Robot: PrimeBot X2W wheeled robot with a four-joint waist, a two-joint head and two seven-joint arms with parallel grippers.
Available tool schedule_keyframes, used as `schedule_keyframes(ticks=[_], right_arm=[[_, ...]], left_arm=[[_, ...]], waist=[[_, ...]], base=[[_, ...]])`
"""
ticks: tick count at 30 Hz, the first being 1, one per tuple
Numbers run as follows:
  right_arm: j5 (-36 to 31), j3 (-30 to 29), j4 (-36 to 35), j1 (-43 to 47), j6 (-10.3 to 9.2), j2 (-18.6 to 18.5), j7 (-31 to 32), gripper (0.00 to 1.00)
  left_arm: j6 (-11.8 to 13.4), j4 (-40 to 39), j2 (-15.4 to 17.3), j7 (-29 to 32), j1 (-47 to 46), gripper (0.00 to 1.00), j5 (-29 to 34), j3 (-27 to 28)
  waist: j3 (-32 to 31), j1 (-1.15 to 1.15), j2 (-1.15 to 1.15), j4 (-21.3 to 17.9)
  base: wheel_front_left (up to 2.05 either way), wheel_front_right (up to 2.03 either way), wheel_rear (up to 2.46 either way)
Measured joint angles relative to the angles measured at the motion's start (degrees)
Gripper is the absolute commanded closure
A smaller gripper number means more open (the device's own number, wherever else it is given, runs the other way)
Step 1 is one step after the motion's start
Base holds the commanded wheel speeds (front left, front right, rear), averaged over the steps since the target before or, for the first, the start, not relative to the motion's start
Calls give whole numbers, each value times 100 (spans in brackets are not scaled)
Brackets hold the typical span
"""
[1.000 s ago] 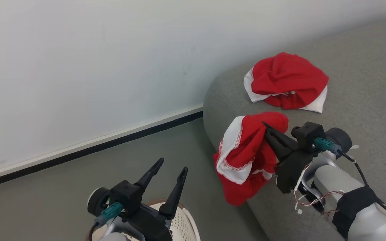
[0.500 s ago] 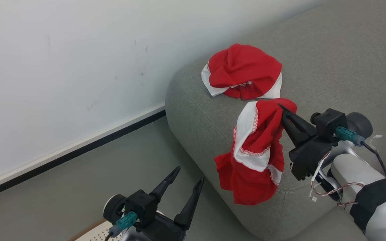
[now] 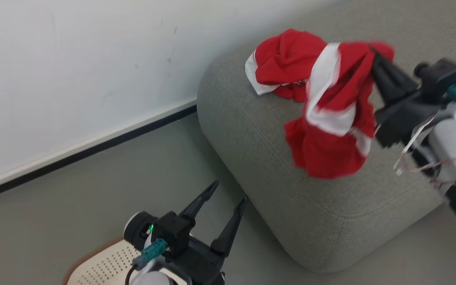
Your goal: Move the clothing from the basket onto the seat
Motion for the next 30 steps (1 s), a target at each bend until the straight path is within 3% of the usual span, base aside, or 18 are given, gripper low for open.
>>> schedule_keyframes(ticks=[10, 21, 30], right_arm=[[33, -677, 632, -1374, -1, -621, -1, 100], [83, -1014, 1362, -2071, -113, -1036, 59, 100], [80, -1122, 2016, -2134, -508, -1154, 209, 100]], left_arm=[[-2, -249, 24, 205, -610, 0, 132, -13], [-9, -586, 126, 453, -1207, 0, 370, -64], [-58, -842, 142, 657, -1725, 0, 503, -192]], waist=[[683, 1, 0, 358], [1454, 1, 0, 872], [2221, 1, 1, 1297]], base=[[0, 0, 0], [0, 0, 0], [0, 0, 0]])
